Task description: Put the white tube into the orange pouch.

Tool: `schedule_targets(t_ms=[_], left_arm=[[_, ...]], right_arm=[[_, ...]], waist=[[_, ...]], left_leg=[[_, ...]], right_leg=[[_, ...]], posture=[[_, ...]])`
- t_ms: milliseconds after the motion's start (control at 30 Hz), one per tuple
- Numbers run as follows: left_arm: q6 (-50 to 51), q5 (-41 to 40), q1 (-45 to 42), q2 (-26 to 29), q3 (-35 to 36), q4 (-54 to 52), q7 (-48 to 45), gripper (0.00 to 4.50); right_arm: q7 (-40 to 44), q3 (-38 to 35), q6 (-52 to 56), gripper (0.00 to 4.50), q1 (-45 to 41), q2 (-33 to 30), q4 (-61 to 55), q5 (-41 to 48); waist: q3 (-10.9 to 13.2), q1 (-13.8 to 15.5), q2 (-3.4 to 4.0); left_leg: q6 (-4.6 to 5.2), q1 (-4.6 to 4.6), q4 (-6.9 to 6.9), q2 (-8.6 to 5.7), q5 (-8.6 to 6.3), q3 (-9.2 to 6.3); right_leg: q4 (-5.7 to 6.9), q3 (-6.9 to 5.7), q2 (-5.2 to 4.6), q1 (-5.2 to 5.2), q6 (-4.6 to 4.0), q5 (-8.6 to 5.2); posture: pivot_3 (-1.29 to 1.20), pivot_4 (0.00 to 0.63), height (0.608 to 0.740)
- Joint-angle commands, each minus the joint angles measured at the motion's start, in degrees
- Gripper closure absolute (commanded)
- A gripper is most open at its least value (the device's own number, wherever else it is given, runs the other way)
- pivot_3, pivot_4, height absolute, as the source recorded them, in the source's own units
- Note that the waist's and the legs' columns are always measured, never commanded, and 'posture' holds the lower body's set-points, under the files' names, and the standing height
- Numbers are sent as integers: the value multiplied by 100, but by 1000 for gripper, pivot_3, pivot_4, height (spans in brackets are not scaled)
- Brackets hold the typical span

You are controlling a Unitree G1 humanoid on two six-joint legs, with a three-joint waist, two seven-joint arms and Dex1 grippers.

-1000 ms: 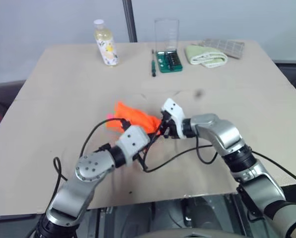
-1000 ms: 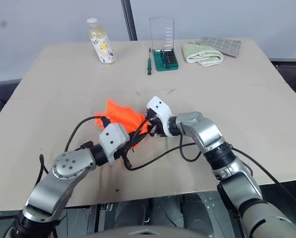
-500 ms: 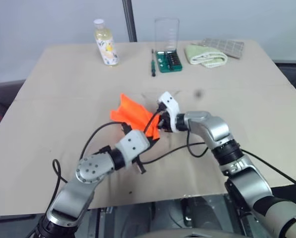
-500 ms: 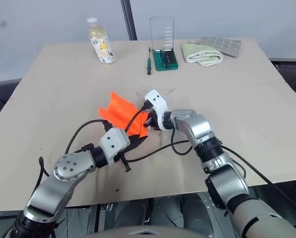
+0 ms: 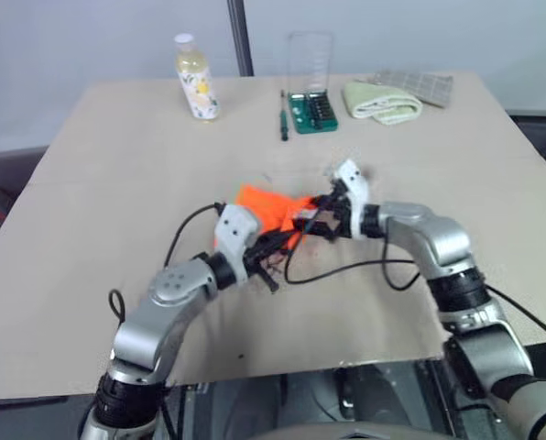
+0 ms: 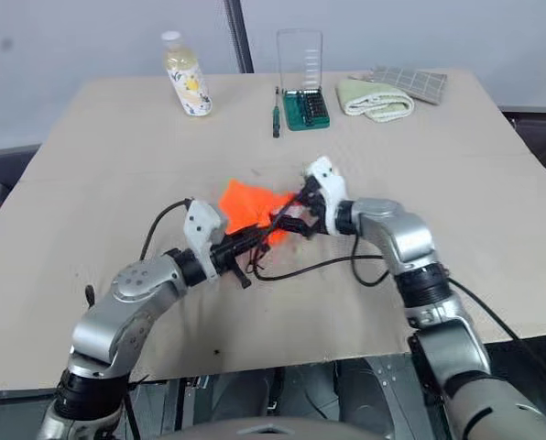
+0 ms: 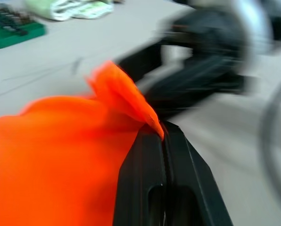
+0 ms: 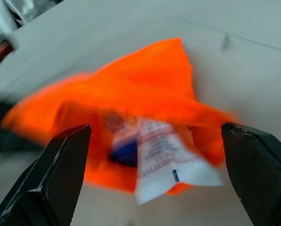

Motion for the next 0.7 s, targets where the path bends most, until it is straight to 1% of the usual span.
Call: schedule_targets(t_ms=[33, 133, 233, 300, 400, 433, 533, 700], left_arm=[[172, -207, -139, -15, 235, 145, 98, 4500], [296, -324, -225, -47, 282, 276, 114, 4500], [502, -519, -356, -140, 338, 347, 183, 4500], [719, -695, -462, -254, 370, 375, 272, 4500], [829, -743, -550, -278, 280, 377, 286, 4500], [841, -749, -559, -272, 265, 373, 289, 4500], [968, -862, -633, -321, 380, 387, 356, 4500], [1017, -955, -676, -392, 473, 402, 506, 4500]], right_arm=[[620, -234, -117, 43, 346, -456, -734, 431], [1036, -232, -142, 43, 648, -903, -1097, 659], [866, -35, 36, 43, 747, -873, -1327, 686], [510, 159, 349, 43, 857, -616, -1436, 676], [145, 376, 713, 43, 1079, -235, -1523, 733], [78, 387, 792, 43, 1122, -154, -1539, 767], [-342, 285, 1063, 43, 1234, 409, -1311, 963], [-621, 366, 686, 43, 1240, 1024, -932, 783]], waist=[[0, -4, 0], [0, 11, -1], [1, 0, -2], [0, 6, -4], [-2, 17, -7], [-1, 23, -6], [-4, 35, -10], [-3, 25, -9]], left_leg=[[0, 0, 0, 1, 0, 1], [0, -2, 1, 1, 0, 4], [0, 1, 3, 3, 0, 3], [0, 2, 5, 3, 0, 2], [-1, 4, 5, 4, 1, -1], [-1, 3, 5, 4, 1, -2], [-2, 0, 10, -4, 1, -4], [-3, 4, 5, 3, 2, -10]], right_leg=[[0, -1, 2, 0, 0, 0], [-1, -1, 2, 1, 0, -1], [-2, 6, 2, 1, 1, -1], [-1, 4, 4, 2, 2, -1], [2, 1, 6, 6, 1, -1], [2, 2, 5, 5, 0, -1], [-6, 13, -5, 4, 1, 0], [0, 4, 6, 3, 0, 0]], posture=[[0, 150, 740], [0, 150, 740], [0, 150, 740], [0, 150, 740], [0, 150, 740], [0, 150, 740], [0, 150, 740], [0, 150, 740]])
